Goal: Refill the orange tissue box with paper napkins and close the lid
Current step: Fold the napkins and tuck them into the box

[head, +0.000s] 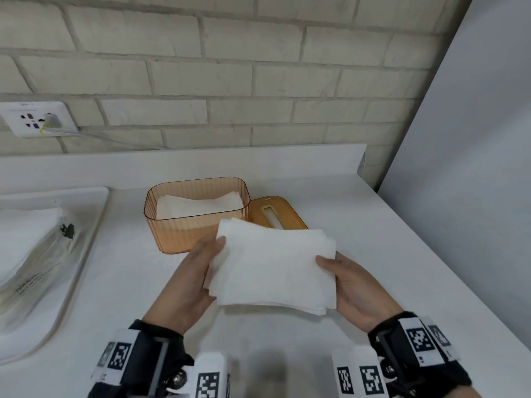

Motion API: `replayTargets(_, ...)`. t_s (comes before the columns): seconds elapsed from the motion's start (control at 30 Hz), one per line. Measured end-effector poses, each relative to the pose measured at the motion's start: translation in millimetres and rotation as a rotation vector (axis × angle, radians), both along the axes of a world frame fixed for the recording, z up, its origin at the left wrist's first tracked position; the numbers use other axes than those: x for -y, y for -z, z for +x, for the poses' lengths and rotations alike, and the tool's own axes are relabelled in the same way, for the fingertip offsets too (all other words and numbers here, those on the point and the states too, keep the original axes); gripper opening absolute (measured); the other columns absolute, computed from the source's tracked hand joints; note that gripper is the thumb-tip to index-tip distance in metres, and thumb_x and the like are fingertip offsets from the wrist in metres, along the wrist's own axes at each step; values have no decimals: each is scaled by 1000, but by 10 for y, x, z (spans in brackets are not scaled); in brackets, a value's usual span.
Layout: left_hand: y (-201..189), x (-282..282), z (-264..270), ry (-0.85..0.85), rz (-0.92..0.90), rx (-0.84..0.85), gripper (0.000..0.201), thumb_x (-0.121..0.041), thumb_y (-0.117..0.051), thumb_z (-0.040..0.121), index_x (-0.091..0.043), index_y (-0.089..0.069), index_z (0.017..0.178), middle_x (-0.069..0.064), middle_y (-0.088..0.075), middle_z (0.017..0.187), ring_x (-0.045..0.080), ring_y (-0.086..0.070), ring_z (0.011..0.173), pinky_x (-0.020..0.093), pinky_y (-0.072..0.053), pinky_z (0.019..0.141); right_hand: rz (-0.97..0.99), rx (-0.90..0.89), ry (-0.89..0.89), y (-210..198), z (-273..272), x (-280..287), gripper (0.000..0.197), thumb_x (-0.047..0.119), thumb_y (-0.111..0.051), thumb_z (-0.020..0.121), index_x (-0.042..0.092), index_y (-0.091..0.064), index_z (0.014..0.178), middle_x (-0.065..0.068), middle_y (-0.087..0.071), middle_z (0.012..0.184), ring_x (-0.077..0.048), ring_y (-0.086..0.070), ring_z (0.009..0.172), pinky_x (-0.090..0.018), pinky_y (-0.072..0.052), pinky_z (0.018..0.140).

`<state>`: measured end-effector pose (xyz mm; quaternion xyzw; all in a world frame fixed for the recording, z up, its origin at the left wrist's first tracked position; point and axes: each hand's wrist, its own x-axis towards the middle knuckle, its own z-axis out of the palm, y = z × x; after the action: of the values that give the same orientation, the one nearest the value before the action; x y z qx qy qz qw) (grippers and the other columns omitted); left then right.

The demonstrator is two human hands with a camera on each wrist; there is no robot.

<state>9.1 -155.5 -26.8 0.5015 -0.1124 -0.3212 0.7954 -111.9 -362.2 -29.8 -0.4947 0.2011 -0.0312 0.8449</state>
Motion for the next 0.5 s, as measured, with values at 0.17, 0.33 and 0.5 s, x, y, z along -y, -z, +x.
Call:
replayTargets(0.17,70,77,-109,91,171,34,39,-19,-61,84,-14,-58,122,8,-71,113,25,-68,103,37,-57,82,-215,-68,-66,-90,72,-70,34,5,-50,91,16,-55,123,-7,-68,116,-25,-63,109,-35,-52,85)
replayTargets(0.33,102,39,-20,47,242,83,33,-9,-63,85,-15,-61,118,4,-72,111,23,-70,99,37,-57,81,-593,-41,52,-186,72,6,33,1,-56,87,23,-60,111,1,-71,106,-19,-66,101,-37,-51,90)
replayTargets(0.5,92,16,59,-29,347,408,29,-16,-74,81,-16,-63,108,4,-73,103,17,-69,93,27,-55,80,-779,24,96,-152,79,43,21,3,-61,85,20,-55,96,-2,-63,95,-14,-59,89,-22,-44,76)
